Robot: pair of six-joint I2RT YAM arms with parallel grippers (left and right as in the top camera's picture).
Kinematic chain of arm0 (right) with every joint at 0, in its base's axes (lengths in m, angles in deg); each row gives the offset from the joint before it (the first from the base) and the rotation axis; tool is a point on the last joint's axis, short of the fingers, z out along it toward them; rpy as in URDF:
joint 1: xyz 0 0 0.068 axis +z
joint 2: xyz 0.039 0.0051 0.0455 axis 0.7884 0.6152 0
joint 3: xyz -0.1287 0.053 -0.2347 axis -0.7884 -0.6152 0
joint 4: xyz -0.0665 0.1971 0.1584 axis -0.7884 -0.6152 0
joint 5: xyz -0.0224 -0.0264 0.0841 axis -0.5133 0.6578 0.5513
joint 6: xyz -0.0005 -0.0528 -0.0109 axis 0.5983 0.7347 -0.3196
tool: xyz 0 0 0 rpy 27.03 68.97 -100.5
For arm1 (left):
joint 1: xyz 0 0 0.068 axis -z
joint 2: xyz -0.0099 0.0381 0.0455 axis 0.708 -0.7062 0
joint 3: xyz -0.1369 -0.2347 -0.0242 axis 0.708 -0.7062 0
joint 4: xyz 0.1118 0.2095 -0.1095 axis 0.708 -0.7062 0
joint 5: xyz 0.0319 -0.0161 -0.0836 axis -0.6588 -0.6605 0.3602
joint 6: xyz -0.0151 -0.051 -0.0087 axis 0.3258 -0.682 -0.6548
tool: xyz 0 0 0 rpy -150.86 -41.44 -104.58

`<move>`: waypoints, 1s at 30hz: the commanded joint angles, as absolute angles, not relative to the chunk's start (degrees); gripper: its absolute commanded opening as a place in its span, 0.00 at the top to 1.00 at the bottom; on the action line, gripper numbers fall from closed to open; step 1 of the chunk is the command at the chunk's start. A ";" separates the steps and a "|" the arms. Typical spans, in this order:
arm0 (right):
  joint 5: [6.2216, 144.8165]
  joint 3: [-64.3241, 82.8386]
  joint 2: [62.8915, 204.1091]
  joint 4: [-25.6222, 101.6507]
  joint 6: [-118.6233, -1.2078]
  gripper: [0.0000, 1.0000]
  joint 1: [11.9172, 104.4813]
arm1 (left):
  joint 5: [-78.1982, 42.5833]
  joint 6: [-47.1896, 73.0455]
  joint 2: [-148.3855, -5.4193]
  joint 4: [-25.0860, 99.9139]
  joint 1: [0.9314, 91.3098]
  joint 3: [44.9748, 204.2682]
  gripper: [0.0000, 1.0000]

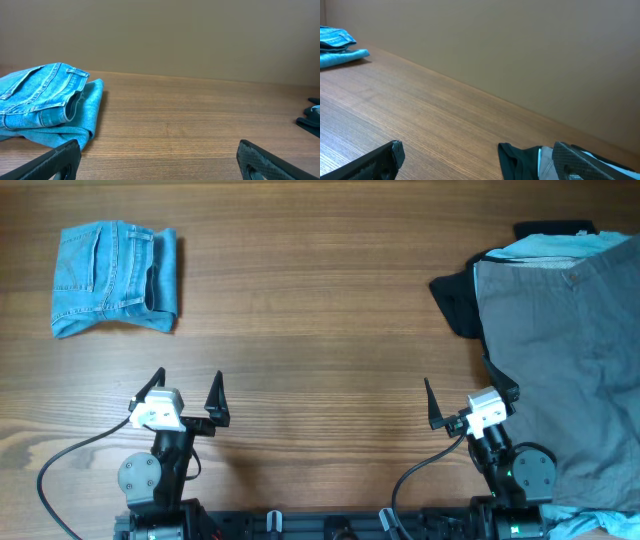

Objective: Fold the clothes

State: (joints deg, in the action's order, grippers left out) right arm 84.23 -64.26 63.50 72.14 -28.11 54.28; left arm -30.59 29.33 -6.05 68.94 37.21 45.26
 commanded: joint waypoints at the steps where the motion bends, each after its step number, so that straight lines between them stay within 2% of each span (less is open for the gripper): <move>1: 85.32 -64.32 63.00 72.30 -27.83 0.01 54.04 | -30.55 29.05 -5.64 68.68 37.56 45.08 0.00; 13: 85.58 -64.32 63.00 73.19 -27.94 0.00 54.04 | -30.68 29.16 -5.79 68.59 37.56 45.08 0.00; 16: 89.41 -60.89 63.00 72.69 -35.20 0.00 54.04 | -23.51 28.76 -5.79 73.73 37.56 46.37 0.00; 18: 89.26 -54.64 63.53 68.19 -40.27 0.00 54.04 | -23.49 28.76 -5.90 71.26 37.56 51.42 0.00; 20: 86.28 -43.78 67.57 57.39 -43.11 0.00 54.04 | -26.13 28.76 -8.06 66.25 37.56 58.92 0.00; 23: 85.08 -22.99 89.21 39.23 -43.35 0.00 54.04 | -29.24 28.74 -24.09 51.74 37.56 78.07 0.00; 28: 85.52 11.52 129.25 19.18 -41.12 0.00 54.04 | -27.64 28.74 -55.03 30.58 37.56 105.87 0.00; 30: 86.87 21.14 139.46 15.40 -42.17 0.00 54.04 | -26.38 28.76 -62.77 26.52 37.56 111.92 0.00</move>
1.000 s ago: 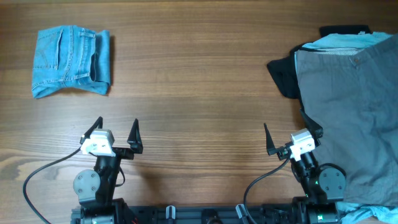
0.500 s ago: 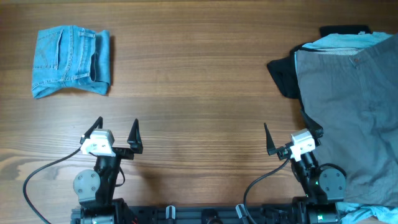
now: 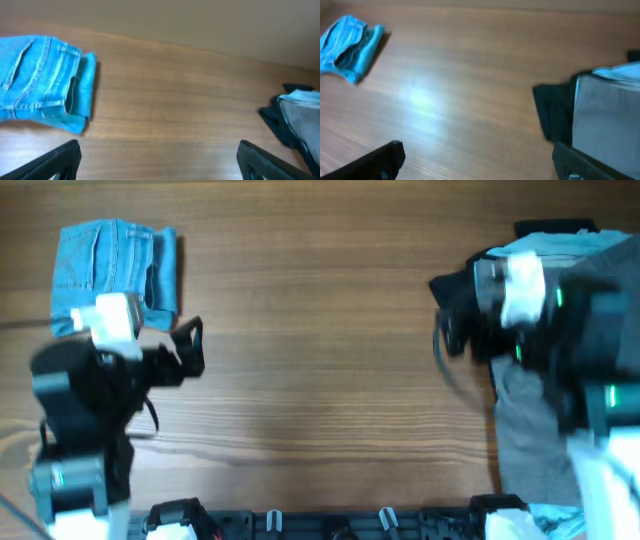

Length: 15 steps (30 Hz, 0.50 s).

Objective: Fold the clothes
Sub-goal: 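Reach the right gripper to the grey shorts on the right pile and grasp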

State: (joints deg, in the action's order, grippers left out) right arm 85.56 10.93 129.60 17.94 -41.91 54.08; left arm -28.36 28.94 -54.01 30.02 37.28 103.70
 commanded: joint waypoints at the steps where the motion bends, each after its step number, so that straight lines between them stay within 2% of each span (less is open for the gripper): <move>1: 86.22 23.74 142.63 15.62 -41.47 0.00 54.01 | -26.11 28.74 -64.67 26.15 37.56 112.71 0.00; 4: 73.91 27.34 153.05 21.85 -51.30 0.01 51.33 | -16.08 28.74 -67.91 25.47 37.56 112.75 0.00; 5: 71.92 27.37 156.61 23.51 -53.58 0.05 50.06 | -15.21 28.76 -68.39 25.12 37.56 112.75 0.00; 9: 65.32 27.34 171.74 25.65 -53.86 0.20 45.93 | -15.23 28.76 -68.65 22.13 37.56 112.75 0.00; 15: 63.71 27.34 184.28 27.95 -53.69 0.28 43.65 | -15.25 28.79 -68.65 21.75 37.56 112.73 0.00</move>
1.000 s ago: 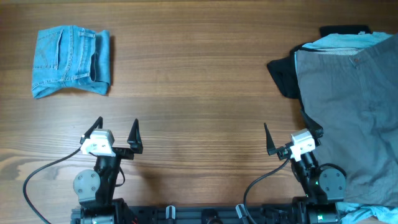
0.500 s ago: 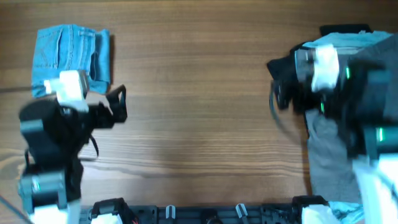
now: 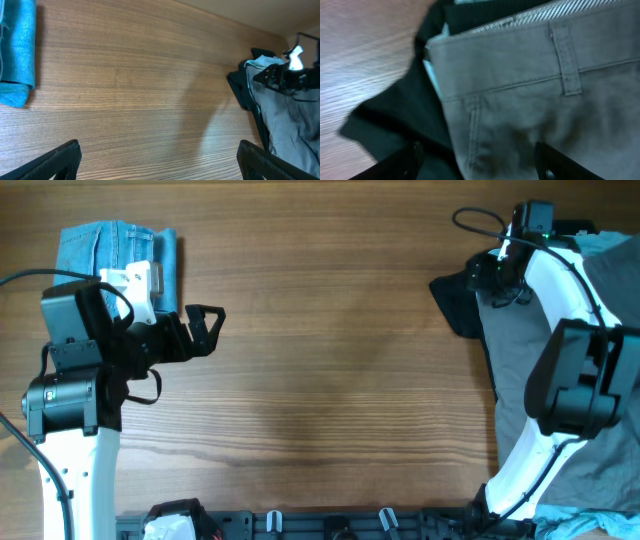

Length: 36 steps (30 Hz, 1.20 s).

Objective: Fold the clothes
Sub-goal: 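Reach the right gripper to the grey shorts on the right pile and grasp, then pull the grey shorts left onto the table center with both grippers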

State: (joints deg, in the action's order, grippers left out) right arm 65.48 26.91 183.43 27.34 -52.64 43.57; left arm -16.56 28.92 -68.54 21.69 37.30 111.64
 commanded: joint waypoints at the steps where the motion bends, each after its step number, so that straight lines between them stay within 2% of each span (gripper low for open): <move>1: 62.77 27.34 184.68 27.93 -53.77 0.34 43.65 | -15.25 28.79 -68.65 21.69 37.56 112.73 0.00; 2: 61.30 27.23 184.92 27.34 -53.99 0.39 43.59 | -15.23 28.79 -68.65 21.62 37.56 112.73 0.00; 4: 60.97 26.16 185.66 24.87 -54.08 0.37 43.59 | -15.25 28.79 -68.65 21.19 37.56 112.73 0.00; 5: 60.71 25.35 185.92 24.65 -54.10 0.43 43.57 | -15.23 28.79 -68.65 21.08 37.56 112.73 0.00; 6: 58.77 24.76 185.97 24.61 -54.30 0.57 43.54 | -15.25 28.79 -68.65 20.99 37.56 112.73 0.00; 7: 56.27 24.76 185.95 24.43 -55.26 0.65 43.52 | -15.25 28.79 -68.65 20.99 37.56 112.73 0.00; 8: 55.14 24.83 185.84 24.50 -55.17 0.96 43.52 | -15.25 28.79 -68.65 20.99 37.56 112.73 0.00; 13: 56.80 30.25 180.29 22.24 -54.65 0.96 41.53 | -15.25 28.79 -68.65 21.01 37.56 112.73 0.00; 18: 77.06 32.85 163.17 23.80 -50.47 0.96 42.56 | -15.25 28.68 -66.36 23.85 36.38 113.17 0.00; 20: 82.87 32.85 156.29 23.14 -50.50 0.96 47.59 | -15.27 26.21 -63.45 25.60 34.61 113.78 0.00; 24: 85.15 32.76 153.05 20.93 -51.04 0.95 73.90 | -19.82 26.18 -55.91 27.90 31.05 113.80 0.00; 25: 85.13 32.76 154.23 20.56 -51.87 0.93 80.33 | -21.81 26.18 -54.38 27.90 30.68 113.80 0.00; 26: 85.34 32.76 156.29 20.67 -52.37 0.71 89.20 | -24.21 26.18 -52.46 28.00 30.42 113.80 0.00; 27: 84.78 32.76 157.36 20.80 -52.37 0.46 93.75 | -25.50 26.18 -51.49 28.16 30.42 113.80 0.00; 29: 72.60 32.87 157.40 20.71 -55.78 0.20 99.43 | -27.10 26.18 -50.20 28.33 30.44 113.82 0.00; 30: 65.56 33.33 155.56 20.52 -58.58 0.14 98.32 | -26.83 26.16 -50.44 28.38 30.48 113.82 0.00; 33: 63.57 34.71 149.16 20.85 -65.38 0.14 89.77 | -23.95 26.21 -56.56 28.11 33.72 113.82 0.00; 34: 63.57 34.71 147.26 21.02 -68.22 0.13 86.32 | -23.75 26.18 -60.11 27.74 35.99 113.82 0.00; 36: 67.09 34.71 143.06 20.58 -71.96 0.14 76.15 | -23.80 26.21 -74.71 28.77 46.24 113.82 0.00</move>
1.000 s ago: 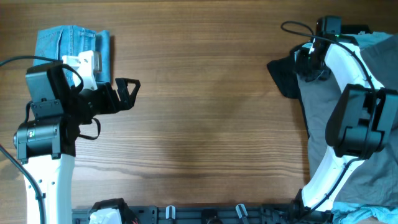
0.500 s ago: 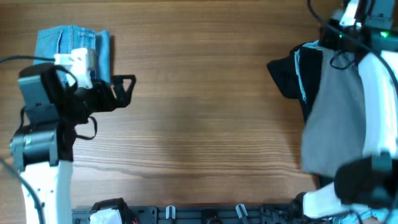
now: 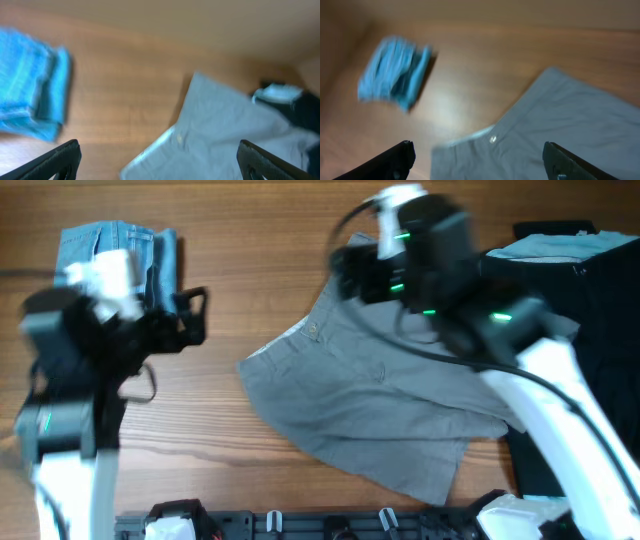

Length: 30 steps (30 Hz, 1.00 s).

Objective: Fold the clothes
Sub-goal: 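Pull the grey shorts left onto the table center with both grippers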

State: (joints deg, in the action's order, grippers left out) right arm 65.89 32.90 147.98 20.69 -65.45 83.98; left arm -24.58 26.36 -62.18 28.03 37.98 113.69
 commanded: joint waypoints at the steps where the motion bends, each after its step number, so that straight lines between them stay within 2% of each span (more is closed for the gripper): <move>1: 70.74 34.71 142.04 19.84 -71.94 0.14 71.83 | -23.77 26.21 -84.15 32.40 51.92 113.82 0.00; 2: 72.08 34.71 141.95 18.73 -71.96 0.14 69.82 | -23.80 26.18 -88.83 35.28 54.15 113.82 0.00; 3: 72.23 34.69 142.01 17.44 -72.18 0.14 68.42 | -23.67 26.16 -93.96 39.39 56.34 113.82 0.13; 4: 72.23 34.60 142.14 16.19 -72.13 0.14 67.46 | -22.29 26.23 -98.38 43.17 58.24 113.82 0.12; 6: 72.23 34.36 142.58 13.41 -72.16 0.15 66.28 | -21.89 26.53 -108.67 53.45 63.09 113.82 0.00; 9: 72.21 34.32 144.16 9.83 -72.13 0.15 66.25 | -23.67 31.15 -116.67 62.23 67.40 113.82 0.00; 11: 72.30 34.27 145.66 7.60 -73.12 0.15 66.28 | -29.19 31.65 -119.71 66.36 69.19 113.82 0.02; 12: 73.83 34.27 147.04 5.79 -74.69 0.15 66.28 | -31.05 34.21 -120.98 67.48 69.65 113.82 0.08; 17: 76.78 34.27 151.52 2.22 -74.54 0.19 66.28 | -31.60 36.96 -126.18 68.02 69.67 113.80 0.09; 18: 76.73 34.27 152.02 1.87 -74.49 0.21 66.28 | -31.56 36.94 -126.97 67.74 69.67 113.80 0.18; 19: 76.51 34.27 152.09 1.92 -74.49 0.23 66.28 | -31.53 36.94 -127.40 67.13 69.74 113.80 0.43; 22: 76.49 34.27 152.09 1.94 -73.75 0.24 66.28 | -31.66 36.26 -127.38 65.86 68.82 113.82 0.96; 25: 76.47 34.27 152.09 1.68 -71.63 0.24 66.28 | -37.39 28.70 -127.16 61.51 62.48 113.85 0.96; 28: 75.36 34.27 152.11 1.50 -71.50 0.24 66.28 | -38.46 20.00 -125.37 53.58 45.21 113.85 0.96; 30: 74.31 34.27 152.11 0.82 -71.46 0.24 66.28 | -38.31 19.95 -122.75 50.98 38.13 113.85 0.96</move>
State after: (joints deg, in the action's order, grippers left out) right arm 75.55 34.21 151.74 1.50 -72.48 66.45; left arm -30.16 24.83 -123.12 55.57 52.08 116.29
